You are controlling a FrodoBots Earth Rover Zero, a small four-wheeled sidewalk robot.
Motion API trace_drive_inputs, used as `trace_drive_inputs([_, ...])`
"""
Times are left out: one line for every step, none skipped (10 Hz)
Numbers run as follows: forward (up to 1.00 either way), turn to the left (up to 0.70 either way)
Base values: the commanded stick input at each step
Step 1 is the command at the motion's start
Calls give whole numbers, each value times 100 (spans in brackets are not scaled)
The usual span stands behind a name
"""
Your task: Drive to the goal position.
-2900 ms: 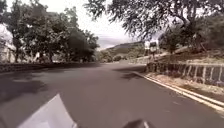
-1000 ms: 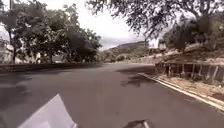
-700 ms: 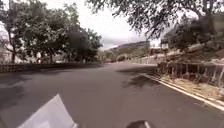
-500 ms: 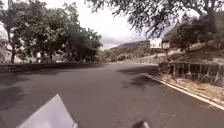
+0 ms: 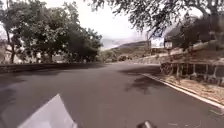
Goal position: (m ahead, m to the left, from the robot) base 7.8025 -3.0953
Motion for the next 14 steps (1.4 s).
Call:
trace_drive_inputs([50,0])
trace_drive_inputs([50,0])
trace_drive_inputs([50,0])
trace_drive_inputs([50,0])
trace_drive_inputs([50,0])
trace_drive_inputs([50,0])
trace_drive_inputs([50,0])
trace_drive_inputs([50,0])
trace_drive_inputs([50,0])
trace_drive_inputs([50,0])
trace_drive_inputs([50,0])
trace_drive_inputs([50,0])
trace_drive_inputs([50,0])
trace_drive_inputs([50,0])
